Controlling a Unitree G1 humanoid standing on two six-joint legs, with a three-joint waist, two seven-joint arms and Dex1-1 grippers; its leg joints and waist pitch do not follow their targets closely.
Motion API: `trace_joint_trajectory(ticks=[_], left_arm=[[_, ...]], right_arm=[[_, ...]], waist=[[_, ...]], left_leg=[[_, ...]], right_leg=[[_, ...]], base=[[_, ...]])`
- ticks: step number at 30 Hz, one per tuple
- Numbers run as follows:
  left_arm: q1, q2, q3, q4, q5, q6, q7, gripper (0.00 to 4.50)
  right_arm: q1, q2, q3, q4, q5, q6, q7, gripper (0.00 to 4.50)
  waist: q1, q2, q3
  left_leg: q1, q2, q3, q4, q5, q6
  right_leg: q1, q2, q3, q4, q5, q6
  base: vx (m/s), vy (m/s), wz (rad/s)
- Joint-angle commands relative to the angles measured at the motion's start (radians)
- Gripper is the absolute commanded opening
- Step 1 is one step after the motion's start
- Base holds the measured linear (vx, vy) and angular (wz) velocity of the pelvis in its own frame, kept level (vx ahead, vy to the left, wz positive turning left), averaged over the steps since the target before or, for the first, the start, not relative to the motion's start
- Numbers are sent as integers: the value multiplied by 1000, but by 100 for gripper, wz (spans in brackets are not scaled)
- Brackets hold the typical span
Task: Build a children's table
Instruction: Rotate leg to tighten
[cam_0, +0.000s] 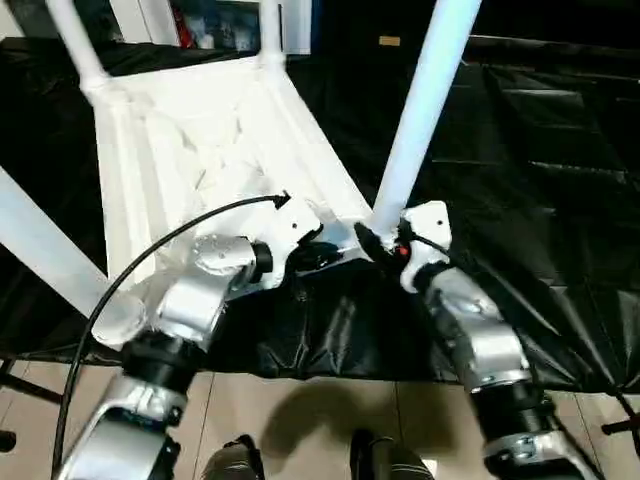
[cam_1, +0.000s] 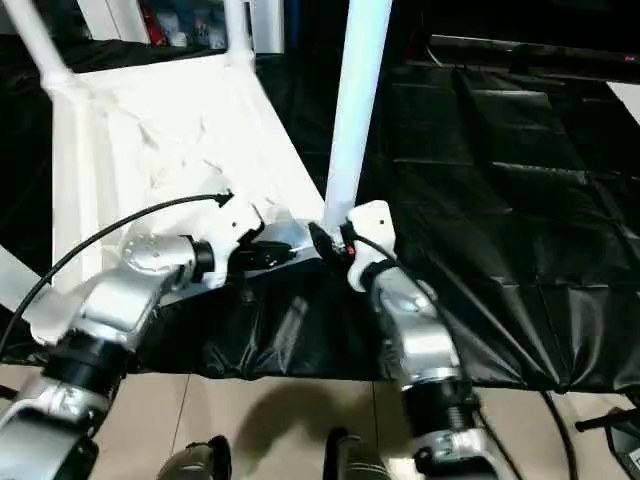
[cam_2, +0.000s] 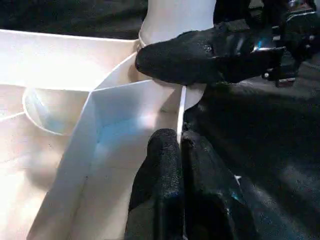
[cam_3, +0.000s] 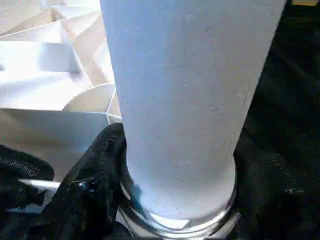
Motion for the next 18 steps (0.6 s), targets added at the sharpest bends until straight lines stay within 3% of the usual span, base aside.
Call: trace_joint_trajectory(ticks=[1, 5, 6, 10, 15, 18], left_arm=[[21, -90, -69, 5, -31, 12, 45, 0], [44, -31, -86, -34, -52, -29, -67, 0], [49, -14, -86, -43, -60, -31, -96, 0], [62, 53, -86, -61, -85, -67, -210, 0], [61, 120, -76, -41, -103, -119, -322, 0], [46, 150, -77, -20, -108, -130, -372, 0]], right_arm=[[23, 88, 177, 11, -4, 14, 81, 347], [16, 11, 168, -33, 30, 37, 188, 386], [16, -15, 169, -44, 34, 37, 226, 395], [8, -117, 164, -60, 57, 29, 374, 395], [12, -244, 171, -96, 110, 44, 601, 395], [9, -308, 191, -99, 122, 39, 707, 395]], waist=[[4, -3, -48], [2, -5, -51], [2, -4, -54], [6, -6, -59], [19, -4, -60], [26, -4, -61]], left_leg=[[11, 41, -33, -84, -370, 28], [7, 40, -30, -84, -336, 45], [5, 41, -28, -81, -307, 55], [15, 39, -14, -68, -245, 96], [14, 39, -7, -55, -146, 150], [15, 40, -8, -54, -135, 151]], right_leg=[[40, -56, 38, -92, -566, -74], [46, -53, 40, -82, -469, -94], [51, -52, 40, -74, -399, -116], [50, -49, 43, -64, -272, -175], [59, -45, 42, -41, -106, -238], [63, -47, 40, -38, -108, -256]], base=[[0, 0, 0], [0, 0, 0], [0, 0, 0], [0, 0, 0], [10, -5, 1], [0, 0, 0]])
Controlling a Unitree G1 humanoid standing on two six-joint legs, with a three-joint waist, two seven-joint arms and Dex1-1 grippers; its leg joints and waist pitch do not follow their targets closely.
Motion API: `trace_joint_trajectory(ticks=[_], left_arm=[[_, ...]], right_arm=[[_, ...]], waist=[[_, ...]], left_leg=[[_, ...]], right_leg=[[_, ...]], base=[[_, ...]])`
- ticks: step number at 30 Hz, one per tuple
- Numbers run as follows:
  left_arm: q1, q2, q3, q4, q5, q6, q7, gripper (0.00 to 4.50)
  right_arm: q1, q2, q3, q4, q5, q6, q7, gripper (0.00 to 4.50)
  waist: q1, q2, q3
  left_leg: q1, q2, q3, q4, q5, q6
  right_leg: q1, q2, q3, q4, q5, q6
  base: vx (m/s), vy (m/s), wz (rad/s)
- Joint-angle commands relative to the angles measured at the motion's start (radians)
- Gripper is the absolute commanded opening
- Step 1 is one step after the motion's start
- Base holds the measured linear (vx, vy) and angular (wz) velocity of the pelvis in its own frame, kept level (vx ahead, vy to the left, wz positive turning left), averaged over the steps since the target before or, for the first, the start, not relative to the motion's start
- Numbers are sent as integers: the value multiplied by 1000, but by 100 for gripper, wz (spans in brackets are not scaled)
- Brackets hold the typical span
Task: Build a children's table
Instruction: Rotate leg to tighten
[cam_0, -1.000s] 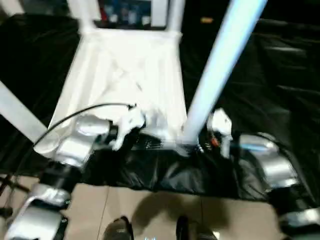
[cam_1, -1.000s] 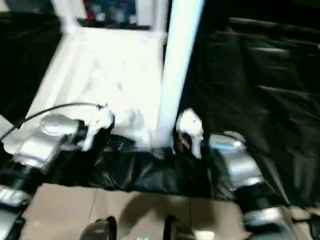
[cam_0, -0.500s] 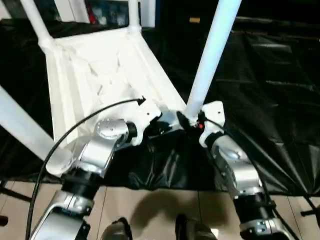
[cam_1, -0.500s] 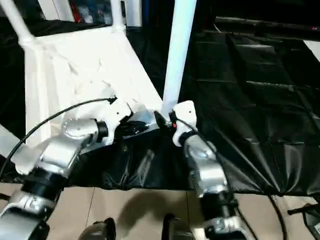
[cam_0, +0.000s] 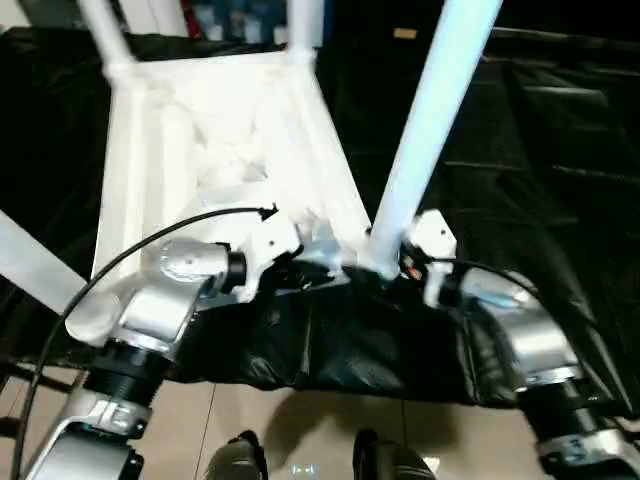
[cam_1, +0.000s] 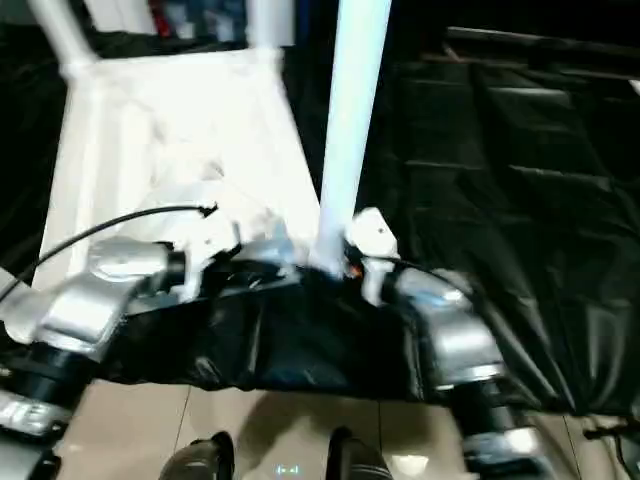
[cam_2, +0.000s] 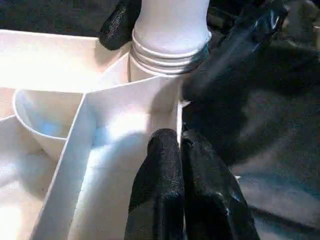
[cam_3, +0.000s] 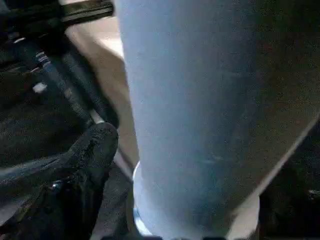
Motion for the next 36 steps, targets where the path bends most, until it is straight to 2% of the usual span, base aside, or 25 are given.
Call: trace_joint_trajectory(ticks=[1, 4, 8, 10, 11, 16, 19, 22, 28, 30, 33, 34, 35, 36], left_arm=[[-3, -4, -60, 30, -24, -18, -65, 0], [-18, 19, -64, 52, -32, -35, -106, 0], [-32, 38, -66, 72, -35, -44, -147, 0], [-34, 44, -66, 78, -37, -48, -163, 0], [-35, 47, -66, 80, -38, -48, -169, 0], [-42, 62, -73, 91, -51, -53, -195, 0], [-46, 71, -74, 100, -51, -56, -213, 0], [-50, 75, -73, 109, -49, -61, -223, 0], [-52, 69, -71, 116, -52, -63, -195, 0], [-53, 52, -63, 119, -48, -59, -158, 0], [-60, 8, -49, 124, -25, -30, -55, 0], [-62, -11, -43, 122, -24, -14, -23, 0], [-62, -11, -43, 122, -24, -14, -23, 0], [-62, -29, -39, 119, -24, 0, 2, 0]], right_arm=[[12, -22, 77, -12, 21, 10, 119, 395], [2, -65, 97, -9, 27, -2, 199, 395], [-18, -93, 110, 5, 20, -16, 248, 395], [-31, -97, 109, 19, 16, -21, 258, 395], [-34, -98, 110, 22, 18, -21, 263, 371], [-38, -113, 121, 15, 32, -18, 302, 339], [-34, -120, 126, 10, 37, -17, 318, 316], [-32, -122, 129, 16, 37, -21, 331, 287], [-8, -108, 135, 12, 43, -7, 314, 274], [3, -90, 129, 12, 42, -1, 278, 273], [17, -26, 100, 26, 28, 10, 150, 273], [18, 3, 88, 37, 18, 15, 93, 272], [18, 3, 88, 37, 18, 15, 93, 272], [19, 30, 80, 47, 9, 14, 42, 272]], waist=[[0, -6, -59], [4, -5, -57], [5, -6, -58], [3, -6, -60], [3, -7, -60], [6, -6, -67], [9, -6, -66], [13, -5, -65], [21, -1, -69], [23, -4, -68], [21, -5, -65], [20, -4, -61], [20, -4, -61], [15, -6, -59]], left_leg=[[15, 38, -9, -47, -152, 141], [18, 43, -10, -51, -198, 118], [16, 44, -13, -51, -205, 102], [16, 43, -11, -49, -191, 103], [15, 44, -12, -49, -186, 104], [15, 43, -7, -41, -130, 131], [15, 44, -7, -41, -136, 132], [16, 45, -8, -43, -161, 116], [18, 45, -8, -42, -157, 109], [16, 44, -8, -41, -155, 111], [16, 45, -10, -46, -204, 89], [18, 44, -12, -50, -234, 72], [18, 44, -12, -50, -234, 72], [15, 44, -19, -57, -274, 40]], right_leg=[[66, -47, 42, -47, -136, -257], [63, -50, 43, -54, -217, -247], [64, -54, 43, -54, -237, -240], [64, -53, 43, -51, -217, -246], [65, -54, 44, -50, -209, -249], [68, -49, 41, -37, -111, -280], [68, -50, 40, -39, -127, -282], [68, -51, 41, -42, -166, -275], [67, -50, 41, -39, -150, -278], [68, -50, 41, -39, -141, -279], [66, -54, 42, -50, -233, -257], [63, -56, 42, -60, -304, -237], [63, -56, 42, -60, -304, -237], [64, -62, 41, -70, -417, -198]], base=[[0, 0, 0], [0, 0, 0], [0, 0, 0], [0, 0, 0], [0, 0, 0], [0, 0, 0], [0, 0, 0], [0, 0, 0], [0, 0, 0], [0, 0, 0], [0, 0, 0], [0, 0, 0], [0, 0, 0], [-56, 6, -4]])
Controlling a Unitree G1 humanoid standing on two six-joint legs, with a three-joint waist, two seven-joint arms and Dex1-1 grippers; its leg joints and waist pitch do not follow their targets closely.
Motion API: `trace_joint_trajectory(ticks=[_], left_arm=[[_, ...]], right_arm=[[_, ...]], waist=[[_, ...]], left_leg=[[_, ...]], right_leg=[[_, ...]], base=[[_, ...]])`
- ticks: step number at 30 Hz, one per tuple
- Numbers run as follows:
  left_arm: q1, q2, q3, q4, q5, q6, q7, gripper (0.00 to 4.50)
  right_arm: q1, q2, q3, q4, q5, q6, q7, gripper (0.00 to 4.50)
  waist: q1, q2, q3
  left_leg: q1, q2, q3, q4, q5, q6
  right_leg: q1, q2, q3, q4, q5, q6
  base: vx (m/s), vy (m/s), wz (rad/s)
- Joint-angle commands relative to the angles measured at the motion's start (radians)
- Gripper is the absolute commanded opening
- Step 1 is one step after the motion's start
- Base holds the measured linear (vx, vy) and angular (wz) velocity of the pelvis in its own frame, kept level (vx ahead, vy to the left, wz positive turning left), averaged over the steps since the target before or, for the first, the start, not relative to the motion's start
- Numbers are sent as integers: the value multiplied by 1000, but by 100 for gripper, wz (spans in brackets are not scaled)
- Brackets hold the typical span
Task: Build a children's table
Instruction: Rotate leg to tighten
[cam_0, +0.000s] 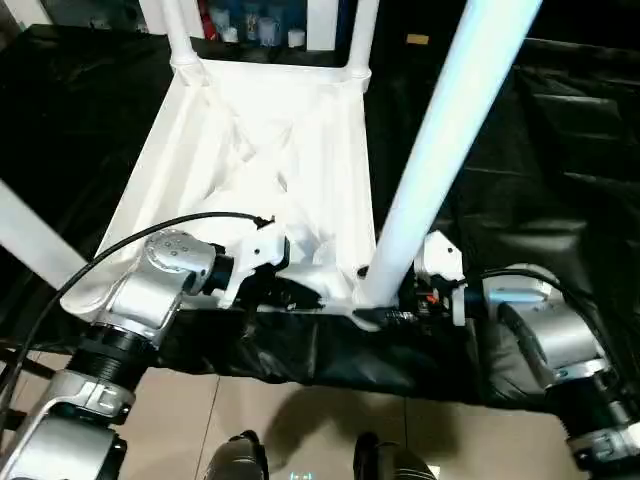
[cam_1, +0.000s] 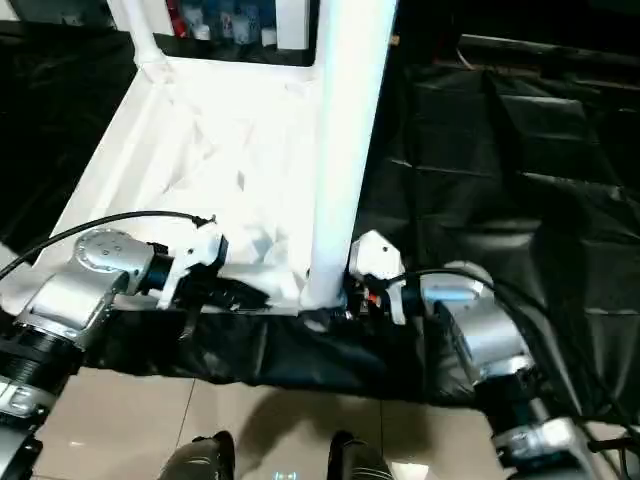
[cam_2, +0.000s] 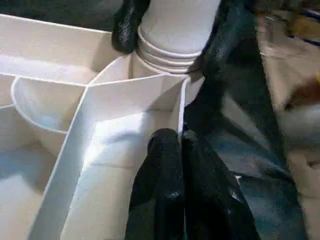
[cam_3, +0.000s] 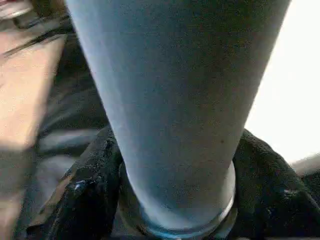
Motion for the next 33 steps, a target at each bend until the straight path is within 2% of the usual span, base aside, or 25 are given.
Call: trace_joint_trajectory(ticks=[1, 2, 3, 7, 10, 12, 13, 14, 16, 17, 19, 21, 24, 25, 26, 27, 29, 30, 31, 32, 33], left_arm=[[-6, -86, -19, 2, 10, 47, 133, 0], [-6, -98, -20, 0, 17, 52, 159, 0], [-6, -131, -17, -6, 30, 69, 222, 0], [-2, -199, -14, -19, 60, 103, 350, 0], [9, -242, -15, -39, 82, 130, 426, 0], [15, -264, -21, -48, 92, 139, 450, 0], [19, -272, -25, -54, 94, 143, 455, 0], [21, -278, -28, -60, 93, 146, 455, 0], [21, -282, -29, -64, 91, 149, 452, 0], [21, -281, -29, -65, 88, 147, 445, 0], [21, -276, -29, -69, 86, 144, 437, 0], [24, -258, -27, -77, 81, 139, 414, 0], [36, -216, -30, -87, 66, 99, 338, 0], [45, -192, -31, -96, 50, 90, 287, 0], [47, -181, -31, -98, 44, 89, 268, 0], [48, -174, -30, -95, 42, 74, 256, 0], [47, -155, -24, -80, 27, 43, 212, 0], [47, -153, -24, -79, 26, 42, 208, 0], [47, -143, -23, -74, 21, 34, 188, 0], [42, -124, -22, -63, 12, 26, 149, 0], [38, -112, -21, -54, 6, 15, 119, 0]], right_arm=[[20, 98, 57, 37, -39, 14, -135, 272], [21, 118, 53, 44, -48, 14, -174, 272], [25, 170, 42, 54, -54, 24, -255, 272], [27, 284, 23, 65, -74, 47, -432, 268], [21, 371, 7, 79, -95, 66, -563, 268], [18, 409, 17, 90, -112, 51, -606, 268], [19, 420, 31, 90, -125, 40, -617, 268], [23, 425, 44, 85, -136, 30, -618, 268], [26, 423, 51, 76, -138, 23, -605, 335], [27, 417, 45, 69, -129, 27, -592, 335], [26, 405, 36, 61, -121, 34, -577, 348], [19, 367, 23, 51, -119, 37, -551, 385], [0, 294, 6, 48, -106, 29, -467, 390], [-11, 247, 2, 48, -99, 23, -406, 390], [-14, 223, 3, 47, -97, 15, -373, 390], [-15, 203, 6, 46, -92, 10, -342, 390], [-17, 142, 15, 40, -77, -2, -234, 390], [-17, 137, 16, 40, -76, -3, -225, 390], [-17, 111, 20, 37, -70, -8, -179, 390], [-19, 66, 28, 35, -58, -7, -97, 390], [-21, 37, 33, 35, -51, -8, -47, 390]], waist=[[-2, -3, -58], [-8, -5, -56], [-15, -6, -55], [-27, -7, -50], [-32, -3, -49], [-33, -2, -51], [-34, -1, -45], [-34, -1, -46], [-37, -3, -44], [-37, -3, -45], [-38, -1, -48], [-37, -2, -48], [-35, -3, -49], [-35, -4, -53], [-34, -1, -55], [-35, -3, -57], [-29, -7, -59], [-28, -8, -59], [-23, -5, -56], [-21, -6, -58], [-17, -6, -63]], left_leg=[[15, 40, -23, -73, -283, 38], [13, 39, -26, -76, -304, 25], [16, 39, -29, -78, -324, 13], [19, 33, -38, -82, -384, 8], [20, 34, -41, -88, -396, 8], [19, 34, -42, -90, -399, 7], [20, 34, -42, -93, -415, 6], [22, 34, -42, -93, -421, 6], [20, 32, -43, -94, -432, 12], [20, 33, -44, -95, -429, 16], [18, 34, -42, -97, -412, 23], [18, 35, -39, -97, -401, 28], [16, 35, -35, -95, -375, 45], [13, 35, -34, -93, -347, 53], [11, 35, -33, -91, -330, 58], [12, 35, -28, -87, -301, 69], [22, 34, -16, -75, -266, 100], [20, 33, -15, -72, -258, 109], [24, 33, -10, -68, -259, 120], [25, 34, -9, -66, -252, 124], [14, 33, -10, -61, -200, 139]], right_leg=[[58, -62, 40, -76, -451, -181], [56, -62, 40, -83, -502, -157], [52, -62, 39, -89, -549, -135], [42, -65, 36, -109, -688, -75], [39, -64, 33, -115, -679, -62], [41, -63, 31, -116, -668, -60], [36, -62, 31, -118, -658, -55], [35, -61, 32, -119, -655, -53], [37, -61, 33, -119, -657, -46], [36, -61, 35, -118, -642, -47], [40, -60, 37, -113, -577, -63], [39, -57, 39, -110, -535, -76], [44, -59, 43, -106, -493, -93], [50, -59, 43, -100, -452, -105], [52, -58, 43, -94, -421, -116], [52, -56, 44, -89, -358, -138], [46, -53, 49, -84, -297, -175], [47, -53, 49, -82, -289, -182], [41, -52, 53, -82, -294, -190], [42, -52, 53, -80, -291, -196], [53, -51, 49, -66, -243, -214]], base=[[-56, 6, -4], [-58, 12, -6], [-55, 13, -3], [-14, 3, -1], [0, 0, 0], [0, 0, 0], [0, 0, 0], [0, 0, 0], [0, 0, 0], [0, 0, 0], [0, 0, 0], [0, 0, 0], [0, 0, 0], [0, 0, 0], [0, 0, 0], [0, 0, 0], [0, 0, 0], [54, -41, 14], [54, -41, 14], [58, -54, 15], [59, -53, 9]])
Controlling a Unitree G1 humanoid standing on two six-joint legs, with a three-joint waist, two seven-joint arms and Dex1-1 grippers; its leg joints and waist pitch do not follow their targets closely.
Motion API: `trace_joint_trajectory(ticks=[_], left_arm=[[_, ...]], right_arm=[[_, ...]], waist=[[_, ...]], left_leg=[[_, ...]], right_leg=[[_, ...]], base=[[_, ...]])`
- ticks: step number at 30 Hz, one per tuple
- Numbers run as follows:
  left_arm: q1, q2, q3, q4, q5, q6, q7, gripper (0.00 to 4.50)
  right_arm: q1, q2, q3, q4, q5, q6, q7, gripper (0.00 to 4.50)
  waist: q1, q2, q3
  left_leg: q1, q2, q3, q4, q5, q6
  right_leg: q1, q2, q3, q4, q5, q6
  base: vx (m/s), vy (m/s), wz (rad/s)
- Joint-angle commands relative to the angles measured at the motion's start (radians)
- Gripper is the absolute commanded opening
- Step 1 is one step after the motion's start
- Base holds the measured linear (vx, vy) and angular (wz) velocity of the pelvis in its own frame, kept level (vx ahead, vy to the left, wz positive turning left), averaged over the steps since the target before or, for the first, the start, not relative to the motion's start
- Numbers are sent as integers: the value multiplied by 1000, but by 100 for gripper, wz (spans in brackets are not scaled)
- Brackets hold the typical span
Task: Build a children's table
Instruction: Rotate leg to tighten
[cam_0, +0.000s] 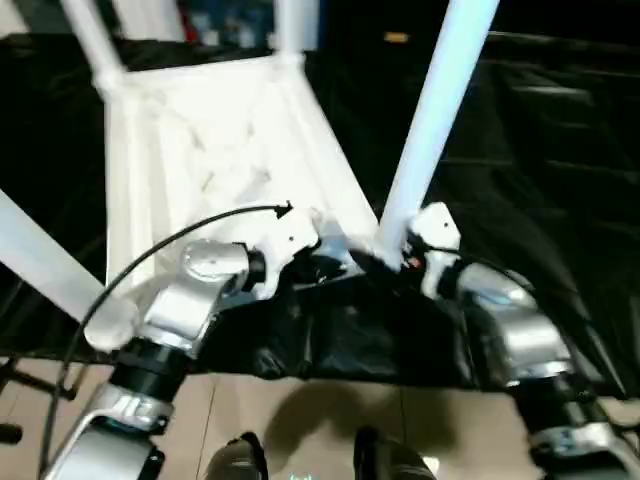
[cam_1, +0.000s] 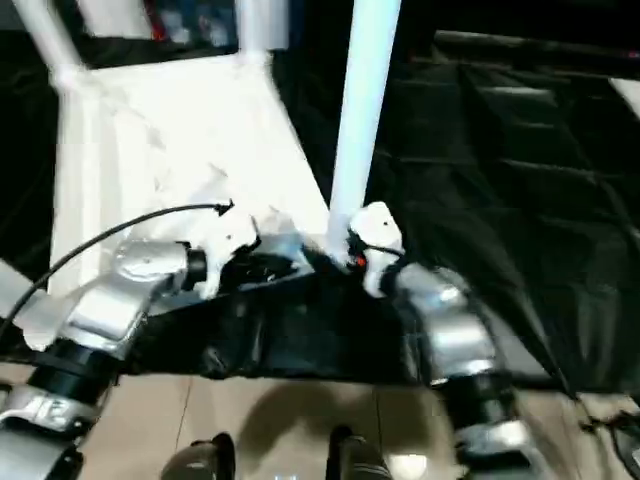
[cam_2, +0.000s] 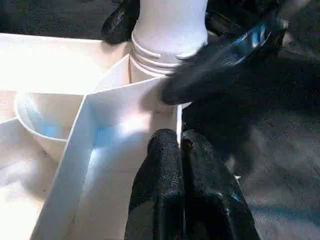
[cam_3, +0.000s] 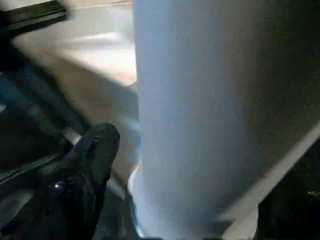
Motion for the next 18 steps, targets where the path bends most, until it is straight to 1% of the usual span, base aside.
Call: trace_joint_trajectory(ticks=[1, 2, 3, 4, 5, 6, 8, 9, 10, 13, 14, 16, 18], left_arm=[[1, -12, -28, 30, -47, -42, -68, 0], [-1, -4, -28, 31, -52, -41, -84, 0], [-6, 10, -28, 34, -62, -37, -113, 0], [-9, 16, -28, 37, -64, -42, -123, 0], [-12, 22, -28, 40, -68, -44, -137, 0], [-16, 29, -29, 45, -70, -45, -150, 0], [-21, 41, -30, 51, -72, -53, -171, 0], [-26, 56, -32, 59, -76, -58, -196, 0], [-31, 67, -32, 67, -80, -65, -216, 0], [-37, 78, -32, 81, -83, -73, -238, 0], [-39, 85, -33, 88, -83, -80, -250, 0], [-41, 96, -34, 95, -83, -83, -266, 0], [-40, 105, -36, 96, -83, -83, -280, 0]], right_arm=[[10, -16, 80, -6, 15, 3, 133, 390], [8, -30, 84, -5, 18, -1, 157, 390], [5, -55, 90, -4, 24, -10, 200, 390], [3, -66, 93, -2, 24, -16, 218, 390], [1, -78, 97, -2, 26, -21, 242, 390], [-2, -88, 99, -1, 27, -25, 262, 390], [-8, -101, 100, 0, 34, -28, 287, 390], [-15, -115, 102, 1, 42, -31, 316, 390], [-21, -124, 104, 3, 49, -31, 340, 390], [-26, -135, 110, 5, 56, -32, 369, 390], [-28, -140, 115, 5, 58, -31, 386, 374], [-27, -148, 125, 1, 56, -31, 407, 374], [-25, -151, 132, -1, 52, -34, 413, 348]], waist=[[5, -8, -63], [5, -8, -62], [8, -6, -65], [10, -5, -68], [10, -5, -67], [14, -3, -67], [16, -3, -68], [17, -3, -66], [20, 1, -66], [24, -1, -65], [24, 0, -64], [26, -1, -65], [26, -1, -66]], left_leg=[[17, 42, -9, -51, -190, 139], [17, 41, -7, -49, -187, 141], [15, 42, -8, -47, -168, 144], [13, 43, -8, -45, -136, 147], [13, 43, -8, -44, -128, 149], [16, 45, -7, -43, -123, 151], [17, 45, -7, -43, -124, 150], [15, 47, -7, -44, -136, 147], [17, 47, -7, -45, -152, 139], [18, 50, -9, -48, -179, 119], [18, 50, -9, -49, -183, 116], [19, 50, -9, -49, -187, 108], [17, 50, -9, -48, -176, 107]], right_leg=[[54, -48, 42, -57, -234, -228], [52, -47, 42, -54, -217, -235], [59, -50, 40, -47, -184, -250], [64, -47, 37, -39, -142, -261], [64, -45, 36, -37, -127, -265], [64, -43, 35, -36, -117, -273], [65, -42, 33, -35, -121, -277], [65, -43, 33, -37, -139, -278], [64, -44, 33, -39, -171, -275], [64, -46, 33, -43, -213, -264], [63, -46, 34, -44, -218, -263], [63, -47, 34, -43, -223, -260], [64, -47, 34, -41, -206, -263]], base=[[59, -53, 9], [53, -46, 5], [0, 0, 0], [0, 0, 0], [0, 0, 0], [0, 0, 0], [0, 0, 0], [0, 0, 0], [0, 0, 0], [0, 0, 0], [0, 0, 0], [0, 0, 0], [0, 0, 0]])
